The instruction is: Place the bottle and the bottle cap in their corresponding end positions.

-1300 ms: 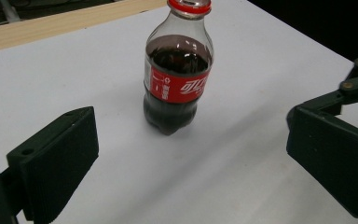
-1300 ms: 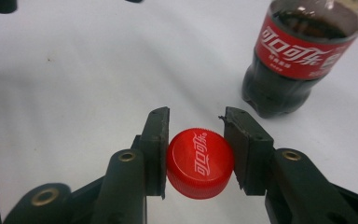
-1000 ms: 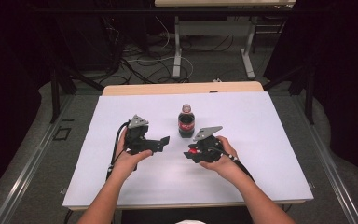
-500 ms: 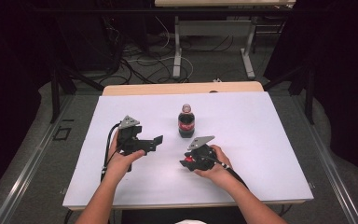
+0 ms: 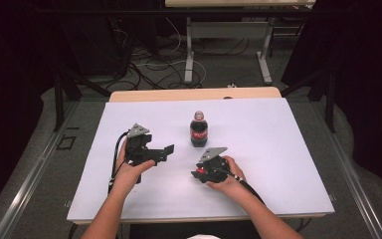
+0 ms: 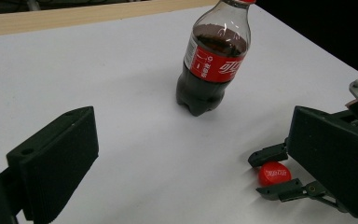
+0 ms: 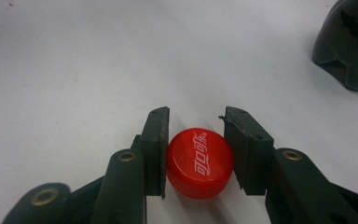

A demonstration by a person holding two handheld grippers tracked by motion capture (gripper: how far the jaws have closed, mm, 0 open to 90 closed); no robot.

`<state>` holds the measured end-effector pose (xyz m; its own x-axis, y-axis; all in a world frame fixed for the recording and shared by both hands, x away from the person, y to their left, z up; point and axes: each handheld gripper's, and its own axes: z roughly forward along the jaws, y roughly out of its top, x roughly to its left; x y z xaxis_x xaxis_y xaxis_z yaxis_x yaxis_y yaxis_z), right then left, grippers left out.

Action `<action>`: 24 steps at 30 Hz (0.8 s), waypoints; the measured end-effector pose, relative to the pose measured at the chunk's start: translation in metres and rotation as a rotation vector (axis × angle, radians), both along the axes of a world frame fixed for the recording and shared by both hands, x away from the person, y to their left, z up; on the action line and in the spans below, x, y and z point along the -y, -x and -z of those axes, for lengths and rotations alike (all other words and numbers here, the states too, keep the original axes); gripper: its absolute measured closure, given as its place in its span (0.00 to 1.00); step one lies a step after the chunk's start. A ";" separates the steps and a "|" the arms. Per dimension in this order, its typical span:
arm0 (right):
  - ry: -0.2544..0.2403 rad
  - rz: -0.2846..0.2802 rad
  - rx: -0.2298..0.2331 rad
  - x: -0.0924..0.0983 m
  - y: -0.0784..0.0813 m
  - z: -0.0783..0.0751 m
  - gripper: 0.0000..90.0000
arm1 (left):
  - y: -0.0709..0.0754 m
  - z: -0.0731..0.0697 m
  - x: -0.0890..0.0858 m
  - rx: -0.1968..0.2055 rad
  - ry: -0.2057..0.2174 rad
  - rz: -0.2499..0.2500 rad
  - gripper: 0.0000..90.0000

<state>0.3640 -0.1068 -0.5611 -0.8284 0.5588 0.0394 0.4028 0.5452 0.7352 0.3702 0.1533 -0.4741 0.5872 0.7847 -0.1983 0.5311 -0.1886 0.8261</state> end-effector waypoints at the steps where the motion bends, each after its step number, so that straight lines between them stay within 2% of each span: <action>1: 0.002 -0.015 0.012 0.000 -0.002 0.000 0.68 | 0.000 0.000 0.000 -0.016 0.009 0.002 0.03; 2: 0.008 -0.013 -0.003 0.000 -0.001 0.000 0.68 | 0.000 0.000 0.000 -0.018 0.006 0.004 0.03; 6: 0.013 -0.025 -0.002 0.000 -0.002 0.001 0.68 | 0.000 0.001 0.000 -0.008 0.008 -0.005 0.03; 7: 0.012 -0.025 -0.001 0.000 -0.002 0.001 0.68 | 0.000 0.000 -0.001 -0.021 0.004 0.004 0.03; 9: 0.002 -0.020 0.006 -0.001 -0.002 0.002 0.67 | -0.001 0.001 0.000 -0.009 0.008 -0.006 0.03; 11: 0.009 -0.010 -0.007 -0.001 -0.001 0.001 0.67 | -0.001 0.001 -0.001 -0.009 0.004 -0.009 0.03; 12: 0.000 -0.014 0.007 -0.001 -0.002 0.002 0.65 | -0.001 0.001 -0.002 -0.019 0.005 -0.001 0.03; 14: 0.002 -0.028 -0.004 0.000 -0.003 0.001 0.62 | -0.001 0.001 -0.003 -0.021 0.002 -0.003 0.03; 18: -0.003 -0.016 -0.021 0.000 -0.002 0.001 0.54 | -0.001 0.002 -0.003 -0.024 0.005 -0.004 0.03; 22: -0.021 -0.005 0.004 0.001 -0.002 0.000 0.48 | -0.001 0.002 -0.003 -0.027 0.002 -0.005 0.03; 24: -0.030 -0.011 0.000 0.003 -0.003 -0.003 0.44 | -0.002 0.001 -0.004 -0.029 -0.002 -0.005 0.03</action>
<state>0.3668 -0.1100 -0.5578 -0.8344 0.5483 0.0561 0.3972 0.5277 0.7509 0.3718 0.1576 -0.4756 0.5776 0.7878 -0.2138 0.5554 -0.1873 0.8102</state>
